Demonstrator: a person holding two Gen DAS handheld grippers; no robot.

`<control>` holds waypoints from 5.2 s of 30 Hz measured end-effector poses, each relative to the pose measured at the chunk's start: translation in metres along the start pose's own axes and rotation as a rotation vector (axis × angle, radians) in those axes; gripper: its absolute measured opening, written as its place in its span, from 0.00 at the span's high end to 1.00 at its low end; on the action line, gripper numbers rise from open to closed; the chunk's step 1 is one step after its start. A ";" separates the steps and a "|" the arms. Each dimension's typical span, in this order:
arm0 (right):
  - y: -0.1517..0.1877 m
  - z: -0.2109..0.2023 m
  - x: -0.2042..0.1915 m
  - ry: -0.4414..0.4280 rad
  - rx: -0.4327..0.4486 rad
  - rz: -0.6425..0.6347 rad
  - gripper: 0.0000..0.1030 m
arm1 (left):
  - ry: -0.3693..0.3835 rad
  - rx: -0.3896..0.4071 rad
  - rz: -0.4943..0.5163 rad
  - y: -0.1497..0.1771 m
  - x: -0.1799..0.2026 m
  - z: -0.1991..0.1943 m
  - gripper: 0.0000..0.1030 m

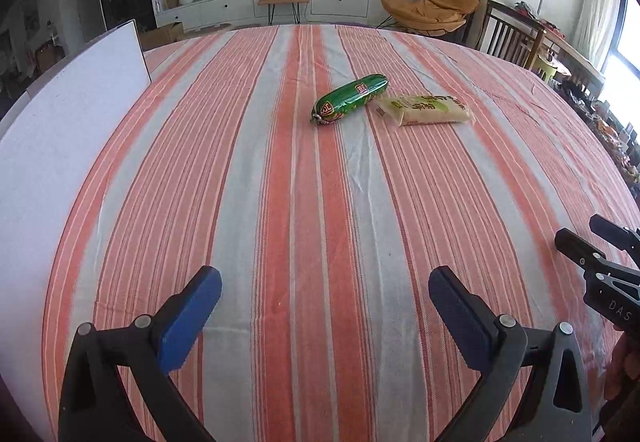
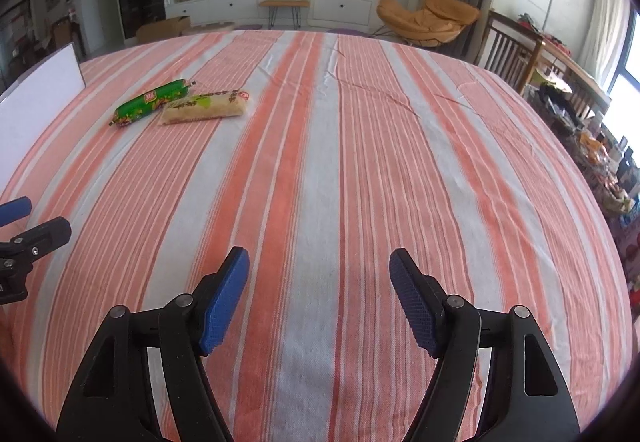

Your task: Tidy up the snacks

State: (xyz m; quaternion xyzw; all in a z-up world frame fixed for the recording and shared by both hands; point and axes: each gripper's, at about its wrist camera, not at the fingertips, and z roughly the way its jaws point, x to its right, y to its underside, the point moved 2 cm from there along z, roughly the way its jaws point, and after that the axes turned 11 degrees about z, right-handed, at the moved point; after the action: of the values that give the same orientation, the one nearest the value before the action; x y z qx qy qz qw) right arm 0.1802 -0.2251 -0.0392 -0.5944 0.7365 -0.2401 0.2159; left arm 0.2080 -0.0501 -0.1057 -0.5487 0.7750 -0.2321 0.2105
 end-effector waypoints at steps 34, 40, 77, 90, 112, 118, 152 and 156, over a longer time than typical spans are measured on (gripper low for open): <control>0.002 0.006 0.016 -0.024 -0.049 0.094 0.10 | -0.022 -0.025 0.019 0.001 -0.002 0.003 0.00; 0.002 0.006 0.016 -0.024 -0.049 0.094 0.10 | 0.071 -0.146 0.091 -0.040 -0.017 0.023 0.01; 0.001 0.007 0.015 -0.027 -0.053 0.092 0.08 | -0.113 -0.014 -0.064 0.032 -0.084 -0.021 0.12; -0.004 0.007 0.010 -0.005 -0.119 0.130 0.08 | -0.117 -0.034 -0.102 0.036 -0.099 -0.011 0.00; -0.112 0.100 -0.145 -0.032 -0.113 0.047 0.70 | -0.116 -0.034 -0.103 0.035 -0.098 -0.010 0.00; -0.055 0.053 -0.111 -0.197 -0.121 -0.192 0.70 | -0.115 -0.034 -0.103 0.035 -0.098 -0.010 0.00; -0.028 0.031 -0.004 -0.070 -0.072 0.025 0.02 | -0.159 -0.042 -0.168 -0.010 -0.112 0.022 0.00; -0.028 0.031 -0.004 -0.070 -0.072 0.025 0.02 | -0.159 -0.042 -0.168 -0.010 -0.112 0.022 0.00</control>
State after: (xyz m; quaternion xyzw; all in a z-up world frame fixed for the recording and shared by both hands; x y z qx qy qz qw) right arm 0.2217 -0.2289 -0.0464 -0.6005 0.7441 -0.1898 0.2228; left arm 0.2629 0.0500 -0.1100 -0.6329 0.7118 -0.1883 0.2395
